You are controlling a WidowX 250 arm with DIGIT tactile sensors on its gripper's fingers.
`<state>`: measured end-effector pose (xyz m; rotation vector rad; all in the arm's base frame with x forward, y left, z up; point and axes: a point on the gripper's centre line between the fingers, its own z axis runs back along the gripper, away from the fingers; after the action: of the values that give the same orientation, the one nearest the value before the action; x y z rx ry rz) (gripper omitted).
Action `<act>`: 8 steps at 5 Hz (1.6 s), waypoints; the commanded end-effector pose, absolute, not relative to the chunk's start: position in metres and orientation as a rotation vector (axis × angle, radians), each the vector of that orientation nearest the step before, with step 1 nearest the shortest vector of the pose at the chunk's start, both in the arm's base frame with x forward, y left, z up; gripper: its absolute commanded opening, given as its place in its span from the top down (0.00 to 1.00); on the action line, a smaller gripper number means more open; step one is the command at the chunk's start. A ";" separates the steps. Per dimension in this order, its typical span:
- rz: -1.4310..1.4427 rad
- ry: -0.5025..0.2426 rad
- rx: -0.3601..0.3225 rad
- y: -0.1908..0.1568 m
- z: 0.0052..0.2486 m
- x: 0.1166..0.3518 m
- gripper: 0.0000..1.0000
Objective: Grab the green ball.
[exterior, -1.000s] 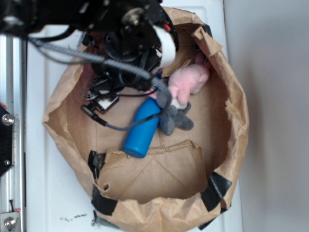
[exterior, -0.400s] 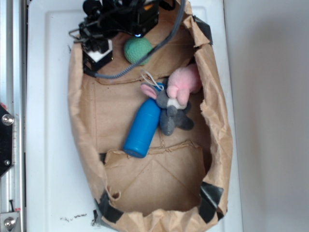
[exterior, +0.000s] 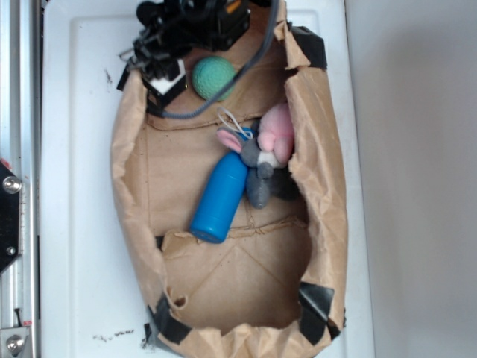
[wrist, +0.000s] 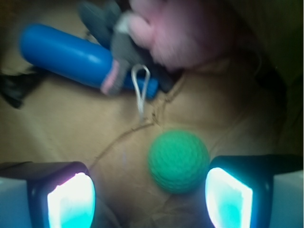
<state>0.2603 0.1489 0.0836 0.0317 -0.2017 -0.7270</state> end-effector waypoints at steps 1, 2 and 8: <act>-0.696 -0.207 0.146 0.131 0.077 0.278 0.00; -0.686 -0.191 0.177 0.126 0.063 0.284 0.00; -0.653 -0.223 0.168 0.128 0.065 0.302 1.00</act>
<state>0.3011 0.1253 0.0498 0.1169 -0.1814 -0.6481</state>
